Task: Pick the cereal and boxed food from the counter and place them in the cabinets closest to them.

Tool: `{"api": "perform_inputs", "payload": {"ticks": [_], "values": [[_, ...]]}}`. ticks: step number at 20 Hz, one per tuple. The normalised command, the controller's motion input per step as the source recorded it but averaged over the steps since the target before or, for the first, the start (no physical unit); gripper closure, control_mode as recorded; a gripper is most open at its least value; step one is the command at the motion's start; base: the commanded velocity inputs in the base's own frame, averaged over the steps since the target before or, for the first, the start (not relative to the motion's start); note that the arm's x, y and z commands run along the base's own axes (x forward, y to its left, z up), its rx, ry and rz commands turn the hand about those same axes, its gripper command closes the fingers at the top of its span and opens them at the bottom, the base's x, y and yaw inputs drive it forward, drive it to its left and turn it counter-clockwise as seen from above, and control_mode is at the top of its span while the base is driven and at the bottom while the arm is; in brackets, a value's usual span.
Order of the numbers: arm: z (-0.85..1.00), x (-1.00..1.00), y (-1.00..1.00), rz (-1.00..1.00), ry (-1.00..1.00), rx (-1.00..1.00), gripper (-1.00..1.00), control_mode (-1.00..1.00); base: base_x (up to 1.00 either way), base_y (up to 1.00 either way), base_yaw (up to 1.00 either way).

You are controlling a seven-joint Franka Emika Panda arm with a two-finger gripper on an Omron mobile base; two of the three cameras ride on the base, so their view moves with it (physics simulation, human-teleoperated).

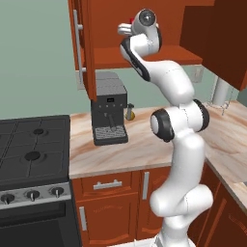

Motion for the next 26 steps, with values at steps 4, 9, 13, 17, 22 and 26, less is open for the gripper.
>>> {"api": "perform_inputs", "payload": {"ticks": [4, 9, 13, 17, 22, 26], "values": [[0.00, 0.32, 0.00, 0.00, 0.00, 0.00, 1.00, -1.00, 0.00, 0.00, 0.00], [0.00, 0.26, 0.00, 0.00, 0.01, -0.01, 1.00, -1.00, 0.00, 0.00, 0.00], [0.00, 0.22, 0.00, 0.00, 0.00, -0.02, 1.00, -1.00, 0.00, 0.00, 0.00], [-0.03, 0.19, 0.00, 0.00, 0.00, -0.02, 1.00, -1.00, 0.00, 0.00, 0.00], [-0.12, 0.11, 0.00, 0.00, 0.01, -0.04, 1.00, -1.00, 0.00, 0.00, 0.00], [-0.08, 0.13, 0.00, 0.00, 0.00, -0.03, 1.00, -1.00, 0.00, 0.00, 0.00]]}}
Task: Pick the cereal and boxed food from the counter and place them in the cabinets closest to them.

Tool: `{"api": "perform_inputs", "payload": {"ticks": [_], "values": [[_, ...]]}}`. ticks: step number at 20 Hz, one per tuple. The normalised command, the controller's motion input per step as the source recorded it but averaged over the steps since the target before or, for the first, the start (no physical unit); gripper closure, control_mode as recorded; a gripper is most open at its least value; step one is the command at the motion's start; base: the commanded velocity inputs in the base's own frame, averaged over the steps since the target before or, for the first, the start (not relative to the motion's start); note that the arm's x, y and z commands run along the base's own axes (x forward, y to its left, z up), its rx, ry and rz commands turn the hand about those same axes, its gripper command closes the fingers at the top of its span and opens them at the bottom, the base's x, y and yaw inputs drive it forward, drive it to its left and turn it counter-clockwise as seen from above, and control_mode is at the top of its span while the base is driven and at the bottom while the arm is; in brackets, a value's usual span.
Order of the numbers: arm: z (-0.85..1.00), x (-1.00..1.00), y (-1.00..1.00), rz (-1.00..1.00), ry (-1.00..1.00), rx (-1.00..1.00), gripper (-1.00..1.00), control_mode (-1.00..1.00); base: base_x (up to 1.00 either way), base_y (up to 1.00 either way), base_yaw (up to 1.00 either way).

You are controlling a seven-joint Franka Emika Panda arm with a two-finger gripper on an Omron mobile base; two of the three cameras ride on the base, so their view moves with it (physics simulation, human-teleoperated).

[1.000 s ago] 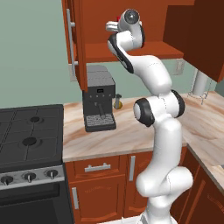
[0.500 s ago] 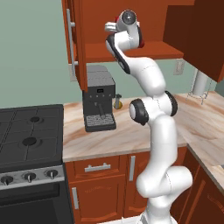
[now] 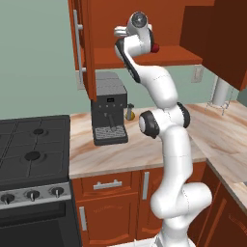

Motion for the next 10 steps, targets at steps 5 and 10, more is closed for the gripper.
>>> {"api": "perform_inputs", "payload": {"ticks": [5, 10], "values": [[-0.03, 0.11, 0.00, 0.00, 0.00, -0.01, 1.00, -1.00, 0.00, 0.00, 0.00], [0.00, 0.00, 0.00, 0.00, 0.00, 0.00, -1.00, -1.00, 0.00, 0.00, 0.00]]}}
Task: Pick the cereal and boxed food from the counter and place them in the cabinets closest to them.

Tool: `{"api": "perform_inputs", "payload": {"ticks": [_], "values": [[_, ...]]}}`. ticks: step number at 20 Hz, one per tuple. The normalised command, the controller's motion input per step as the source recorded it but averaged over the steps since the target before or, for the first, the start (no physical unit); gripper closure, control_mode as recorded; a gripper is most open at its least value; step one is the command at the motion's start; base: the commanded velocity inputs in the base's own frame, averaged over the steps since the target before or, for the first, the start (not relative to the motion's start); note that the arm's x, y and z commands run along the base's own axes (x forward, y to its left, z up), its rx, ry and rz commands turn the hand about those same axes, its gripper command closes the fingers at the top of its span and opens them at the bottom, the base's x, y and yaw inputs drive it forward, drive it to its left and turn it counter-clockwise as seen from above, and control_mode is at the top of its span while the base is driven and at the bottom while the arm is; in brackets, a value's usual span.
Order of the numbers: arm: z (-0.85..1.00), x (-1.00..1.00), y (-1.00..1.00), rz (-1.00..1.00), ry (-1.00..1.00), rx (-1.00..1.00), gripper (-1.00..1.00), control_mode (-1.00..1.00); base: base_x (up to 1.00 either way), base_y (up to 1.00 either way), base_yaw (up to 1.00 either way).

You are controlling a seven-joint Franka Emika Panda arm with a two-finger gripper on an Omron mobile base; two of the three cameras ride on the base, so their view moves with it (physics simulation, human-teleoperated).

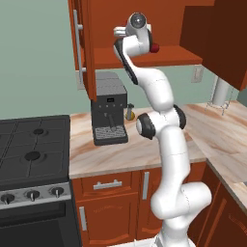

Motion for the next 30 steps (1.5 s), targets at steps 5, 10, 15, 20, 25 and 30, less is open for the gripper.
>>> {"api": "perform_inputs", "payload": {"ticks": [5, 10, 15, 20, 25, 30], "values": [[0.00, 0.00, 0.00, 0.00, 0.00, 0.00, -1.00, -1.00, 0.00, 0.00, 0.00], [0.03, -0.02, 0.00, 0.00, 0.00, 0.00, -1.00, -1.00, 0.00, 0.00, 0.00], [0.19, -0.21, 0.00, 0.00, -0.01, 0.00, -1.00, -1.00, 0.00, 0.00, 0.00], [0.29, -0.52, 0.01, 0.00, 0.02, 0.00, -1.00, -1.00, 0.00, 0.00, 0.00], [-0.03, -0.83, 0.00, 0.03, 0.12, -0.07, -1.00, -1.00, 0.00, 0.00, 0.00], [-0.70, -1.00, -0.02, 0.10, 0.09, -0.10, -1.00, -1.00, 0.00, 0.00, 0.00]]}}
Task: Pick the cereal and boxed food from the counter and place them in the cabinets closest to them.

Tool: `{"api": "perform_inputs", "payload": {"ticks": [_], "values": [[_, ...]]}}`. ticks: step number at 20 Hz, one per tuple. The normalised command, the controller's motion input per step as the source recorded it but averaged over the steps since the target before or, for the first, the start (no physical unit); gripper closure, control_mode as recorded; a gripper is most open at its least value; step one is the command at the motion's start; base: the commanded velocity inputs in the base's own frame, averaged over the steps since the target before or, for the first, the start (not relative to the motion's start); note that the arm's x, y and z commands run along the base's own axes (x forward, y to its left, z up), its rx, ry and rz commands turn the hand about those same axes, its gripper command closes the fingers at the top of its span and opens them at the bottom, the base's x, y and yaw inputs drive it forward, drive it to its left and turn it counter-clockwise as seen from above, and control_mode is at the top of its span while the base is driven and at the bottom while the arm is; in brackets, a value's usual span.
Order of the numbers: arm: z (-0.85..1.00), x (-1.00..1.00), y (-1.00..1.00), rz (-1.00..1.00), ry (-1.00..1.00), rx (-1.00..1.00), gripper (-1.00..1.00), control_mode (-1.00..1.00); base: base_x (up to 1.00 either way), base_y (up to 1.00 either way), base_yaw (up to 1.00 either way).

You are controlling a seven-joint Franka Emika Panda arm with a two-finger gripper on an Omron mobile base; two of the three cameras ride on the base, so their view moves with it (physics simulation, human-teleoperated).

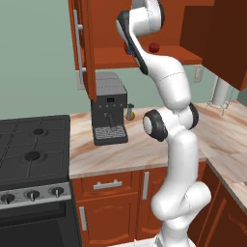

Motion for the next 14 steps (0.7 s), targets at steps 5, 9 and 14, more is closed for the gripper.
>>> {"api": "perform_inputs", "payload": {"ticks": [5, 9, 14], "values": [[-0.98, -1.00, -0.06, 0.09, 0.02, -0.08, -1.00, -1.00, 0.00, 0.00, 0.00], [-1.00, -1.00, -0.08, 0.08, 0.01, -0.06, -1.00, -1.00, 0.00, 0.00, 0.00], [-0.98, -1.00, -0.19, 0.01, 0.00, 0.00, -1.00, -1.00, 0.00, 0.00, 0.00]]}}
